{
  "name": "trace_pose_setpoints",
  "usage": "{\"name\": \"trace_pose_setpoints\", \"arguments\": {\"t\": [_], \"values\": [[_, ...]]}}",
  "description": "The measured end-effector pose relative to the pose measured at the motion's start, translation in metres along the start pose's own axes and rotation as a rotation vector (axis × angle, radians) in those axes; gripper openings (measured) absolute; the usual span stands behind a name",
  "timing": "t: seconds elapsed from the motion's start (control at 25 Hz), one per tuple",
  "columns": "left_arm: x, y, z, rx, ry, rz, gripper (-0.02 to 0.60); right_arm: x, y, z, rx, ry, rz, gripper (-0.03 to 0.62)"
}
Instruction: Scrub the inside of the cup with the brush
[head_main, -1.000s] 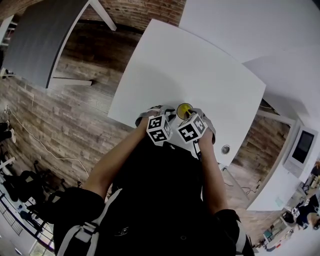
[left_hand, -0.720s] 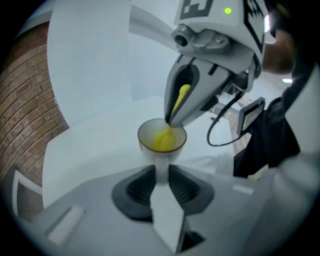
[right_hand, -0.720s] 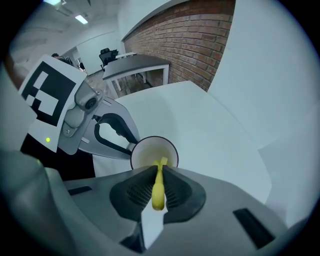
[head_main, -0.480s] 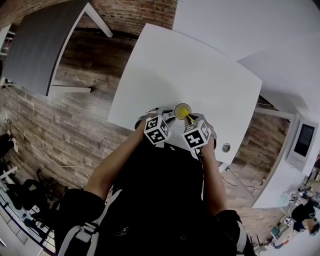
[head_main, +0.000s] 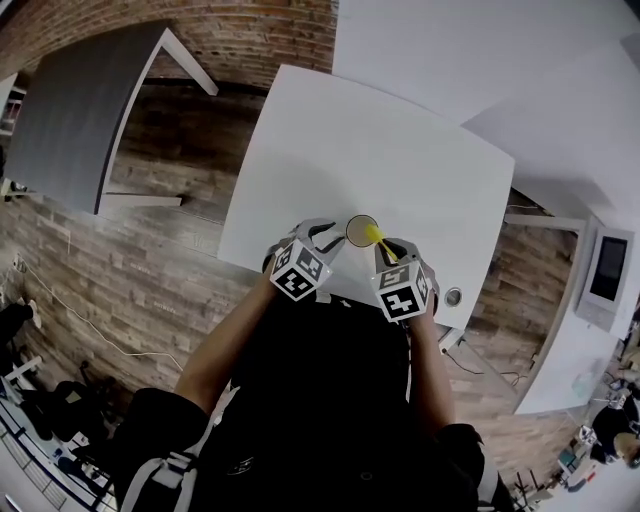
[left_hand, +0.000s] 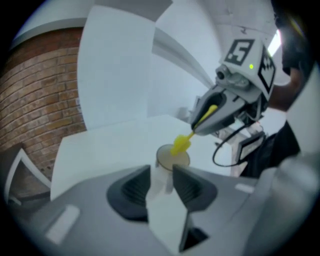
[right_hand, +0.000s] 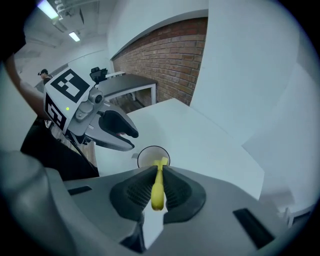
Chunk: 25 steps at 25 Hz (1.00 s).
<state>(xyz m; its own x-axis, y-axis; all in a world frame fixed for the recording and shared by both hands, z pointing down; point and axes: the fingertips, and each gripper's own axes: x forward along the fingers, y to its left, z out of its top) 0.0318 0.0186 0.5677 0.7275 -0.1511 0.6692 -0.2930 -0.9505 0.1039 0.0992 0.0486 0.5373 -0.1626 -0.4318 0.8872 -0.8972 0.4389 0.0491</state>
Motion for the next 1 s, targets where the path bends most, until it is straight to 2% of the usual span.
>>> {"name": "trace_pose_setpoints", "arguments": {"t": [0.12,0.2,0.32,0.6,0.84,1.0], "values": [[-0.018,0.006,0.018,-0.026,-0.064,0.031,0.119,-0.016,-0.005,0.001,0.072,-0.059,-0.015,0.031],[-0.029,0.009,0.029,-0.017,-0.106,0.066,0.057,-0.020,-0.005,0.001,0.104,-0.098,-0.022,0.031],[-0.043,0.011,0.045,-0.015,-0.164,0.104,0.005,-0.023,-0.005,-0.001,0.161,-0.143,-0.036,0.031],[-0.063,0.013,0.071,-0.070,-0.227,0.132,0.003,-0.044,-0.008,-0.001,0.330,-0.193,-0.042,0.031],[-0.088,0.013,0.099,-0.033,-0.368,0.188,0.003,-0.070,-0.017,0.008,0.380,-0.318,-0.104,0.031],[-0.084,0.012,0.096,-0.025,-0.376,0.202,0.003,-0.066,-0.018,0.003,0.408,-0.339,-0.127,0.031]]}}
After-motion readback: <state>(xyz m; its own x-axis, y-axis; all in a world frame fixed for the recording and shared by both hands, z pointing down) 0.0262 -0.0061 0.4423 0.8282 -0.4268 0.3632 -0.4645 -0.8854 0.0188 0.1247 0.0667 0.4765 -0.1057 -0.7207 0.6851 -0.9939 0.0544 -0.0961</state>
